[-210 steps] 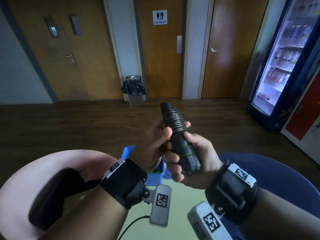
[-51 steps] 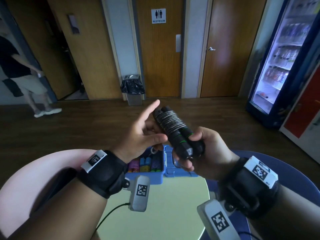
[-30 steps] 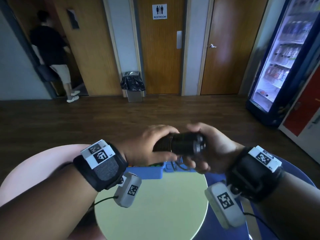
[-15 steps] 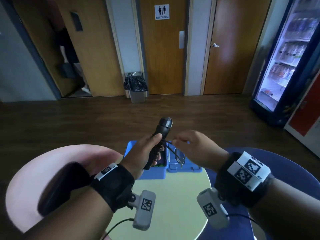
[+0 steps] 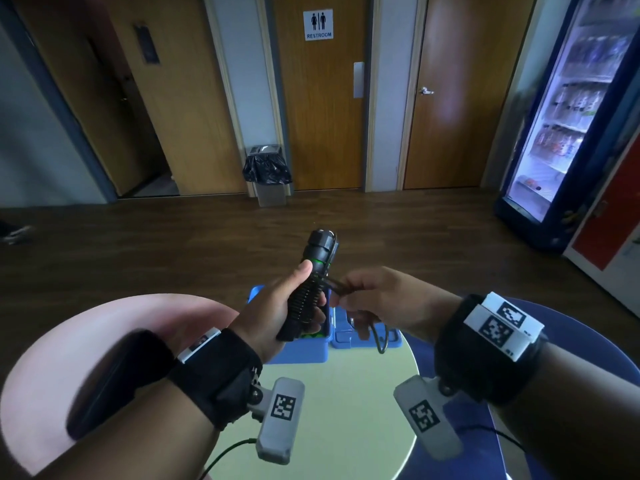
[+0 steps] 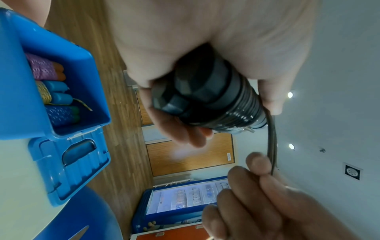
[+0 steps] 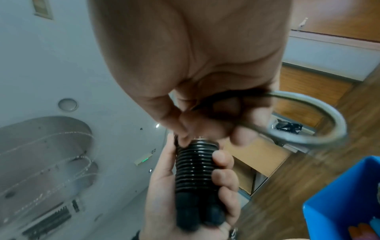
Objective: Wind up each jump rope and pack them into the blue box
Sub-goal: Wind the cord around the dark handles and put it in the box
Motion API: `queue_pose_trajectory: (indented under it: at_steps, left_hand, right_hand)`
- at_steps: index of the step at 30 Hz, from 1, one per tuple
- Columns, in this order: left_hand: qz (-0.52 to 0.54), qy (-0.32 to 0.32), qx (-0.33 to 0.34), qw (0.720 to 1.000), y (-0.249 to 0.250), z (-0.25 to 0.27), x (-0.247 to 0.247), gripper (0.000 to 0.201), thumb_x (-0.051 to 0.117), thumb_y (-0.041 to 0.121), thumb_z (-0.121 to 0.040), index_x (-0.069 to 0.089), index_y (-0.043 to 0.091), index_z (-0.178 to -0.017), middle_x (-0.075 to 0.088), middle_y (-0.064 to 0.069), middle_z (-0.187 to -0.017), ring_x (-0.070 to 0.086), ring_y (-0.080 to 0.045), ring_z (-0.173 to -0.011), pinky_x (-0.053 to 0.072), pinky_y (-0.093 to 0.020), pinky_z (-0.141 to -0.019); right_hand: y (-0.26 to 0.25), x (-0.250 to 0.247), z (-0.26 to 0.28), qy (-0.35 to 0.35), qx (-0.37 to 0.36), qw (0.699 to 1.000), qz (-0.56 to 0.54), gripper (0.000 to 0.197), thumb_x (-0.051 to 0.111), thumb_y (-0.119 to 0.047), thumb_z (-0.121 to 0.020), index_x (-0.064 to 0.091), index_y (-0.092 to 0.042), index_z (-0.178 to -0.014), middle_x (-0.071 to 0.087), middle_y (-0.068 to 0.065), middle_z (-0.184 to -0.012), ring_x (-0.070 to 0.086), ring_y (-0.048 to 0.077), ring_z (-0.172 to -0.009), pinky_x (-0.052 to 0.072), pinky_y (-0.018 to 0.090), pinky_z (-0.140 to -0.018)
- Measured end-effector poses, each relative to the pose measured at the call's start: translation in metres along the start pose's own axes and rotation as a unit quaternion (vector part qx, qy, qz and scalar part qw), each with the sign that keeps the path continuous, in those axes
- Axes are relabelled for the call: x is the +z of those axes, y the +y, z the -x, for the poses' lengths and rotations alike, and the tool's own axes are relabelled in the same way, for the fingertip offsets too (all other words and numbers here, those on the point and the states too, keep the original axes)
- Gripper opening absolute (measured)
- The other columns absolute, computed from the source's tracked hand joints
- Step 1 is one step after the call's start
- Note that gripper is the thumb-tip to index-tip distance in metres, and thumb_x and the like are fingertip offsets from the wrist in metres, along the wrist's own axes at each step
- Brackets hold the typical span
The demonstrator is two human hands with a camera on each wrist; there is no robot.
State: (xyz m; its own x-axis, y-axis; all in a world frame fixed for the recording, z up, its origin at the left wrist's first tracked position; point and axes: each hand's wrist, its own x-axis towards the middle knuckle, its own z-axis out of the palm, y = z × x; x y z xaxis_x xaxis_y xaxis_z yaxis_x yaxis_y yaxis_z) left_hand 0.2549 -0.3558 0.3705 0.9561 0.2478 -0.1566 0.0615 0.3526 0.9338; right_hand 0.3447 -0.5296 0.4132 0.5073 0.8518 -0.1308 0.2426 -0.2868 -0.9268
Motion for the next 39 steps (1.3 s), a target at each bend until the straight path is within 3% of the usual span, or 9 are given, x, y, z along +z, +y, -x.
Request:
queue_pose_trajectory:
  at_steps: [4, 9, 12, 18, 22, 25, 29, 34, 39]
  left_hand:
    - [-0.018, -0.01, 0.004, 1.0, -0.004, -0.002, -0.003, 0.055, 0.067, 0.057, -0.078, 0.063, 0.01, -0.108, 0.06, -0.01, -0.079, 0.053, -0.021, -0.055, 0.041, -0.028, -0.048]
    - [-0.091, 0.011, 0.061, 0.994, -0.011, -0.004, 0.006, 0.046, 0.063, 0.05, -0.087, 0.057, 0.006, -0.1, 0.058, -0.008, -0.072, 0.049, -0.02, -0.053, 0.035, -0.028, -0.045]
    - [-0.162, 0.045, 0.1, 0.981, -0.012, -0.008, 0.007, 0.043, 0.069, 0.053, -0.083, 0.061, 0.013, -0.094, 0.059, -0.003, -0.072, 0.053, -0.017, -0.056, 0.039, -0.025, -0.048]
    - [-0.403, 0.067, 0.194, 0.892, -0.003, -0.012, -0.005, 0.055, 0.068, 0.071, -0.061, 0.05, 0.047, -0.108, 0.066, 0.021, -0.096, 0.064, -0.002, -0.091, 0.05, -0.024, -0.078]
    - [-0.459, 0.08, 0.228, 0.855, 0.001, -0.009, -0.004, 0.058, 0.07, 0.072, -0.059, 0.039, 0.055, -0.105, 0.057, 0.026, -0.095, 0.057, 0.002, -0.086, 0.046, -0.02, -0.074]
    - [-0.441, 0.062, 0.23, 0.865, -0.002, -0.006, 0.0, 0.059, 0.073, 0.066, -0.063, 0.044, 0.048, -0.111, 0.057, 0.029, -0.092, 0.057, 0.005, -0.085, 0.041, -0.009, -0.071]
    - [-0.332, 0.078, 0.189, 0.921, -0.011, -0.008, 0.0, 0.031, 0.047, 0.06, -0.091, 0.065, 0.044, -0.111, 0.071, 0.017, -0.105, 0.062, 0.005, -0.101, 0.043, -0.01, -0.084]
    - [-0.198, 0.022, 0.058, 0.978, -0.007, -0.003, 0.005, 0.053, 0.053, 0.046, -0.096, 0.064, -0.005, -0.107, 0.067, -0.023, -0.091, 0.062, -0.02, -0.078, 0.049, -0.021, -0.066]
    - [-0.084, -0.012, -0.031, 0.996, -0.007, 0.003, 0.012, 0.052, 0.057, 0.053, -0.087, 0.064, 0.004, -0.102, 0.062, -0.012, -0.076, 0.057, -0.023, -0.06, 0.047, -0.028, -0.054]
  right_hand:
    - [0.004, -0.006, 0.003, 0.046, -0.041, 0.985, 0.16, 0.021, 0.055, -0.023, -0.098, 0.06, -0.013, -0.08, 0.056, 0.012, -0.074, 0.039, 0.003, -0.047, 0.032, 0.016, -0.048]
    - [0.011, -0.008, 0.007, 0.113, -0.058, 0.958, 0.258, 0.049, 0.044, -0.046, -0.101, 0.061, -0.005, -0.08, 0.042, -0.009, -0.051, 0.038, 0.009, -0.047, 0.036, 0.032, -0.052]
    - [0.016, -0.013, 0.005, 0.119, -0.054, 0.953, 0.273, 0.048, 0.045, -0.045, -0.101, 0.063, -0.007, -0.079, 0.043, -0.006, -0.053, 0.039, 0.011, -0.048, 0.043, 0.035, -0.054]
    - [0.023, -0.025, 0.008, 0.14, -0.066, 0.939, 0.306, 0.04, 0.053, -0.043, -0.098, 0.055, -0.014, -0.07, 0.052, -0.011, -0.052, 0.047, 0.008, -0.05, 0.033, 0.024, -0.05]
    - [0.029, -0.022, 0.008, 0.133, -0.063, 0.935, 0.323, 0.043, 0.052, -0.042, -0.098, 0.049, -0.01, -0.068, 0.046, 0.0, -0.058, 0.041, 0.016, -0.055, 0.038, 0.038, -0.059]
    - [0.032, -0.019, 0.008, 0.123, -0.048, 0.931, 0.339, 0.045, 0.05, -0.044, -0.099, 0.047, -0.011, -0.068, 0.045, 0.002, -0.06, 0.039, 0.018, -0.057, 0.036, 0.038, -0.061]
    - [0.038, -0.016, 0.008, 0.115, -0.046, 0.932, 0.341, 0.046, 0.048, -0.045, -0.099, 0.045, -0.012, -0.068, 0.045, 0.003, -0.061, 0.04, 0.016, -0.057, 0.036, 0.036, -0.059]
    - [0.042, -0.016, 0.006, 0.109, -0.042, 0.934, 0.338, 0.045, 0.047, -0.044, -0.1, 0.045, -0.012, -0.069, 0.044, 0.001, -0.06, 0.04, 0.014, -0.055, 0.036, 0.037, -0.06]
    - [0.047, -0.015, 0.001, 0.108, -0.041, 0.929, 0.352, 0.044, 0.046, -0.043, -0.102, 0.047, -0.012, -0.07, 0.046, 0.0, -0.061, 0.041, 0.014, -0.057, 0.038, 0.038, -0.063]
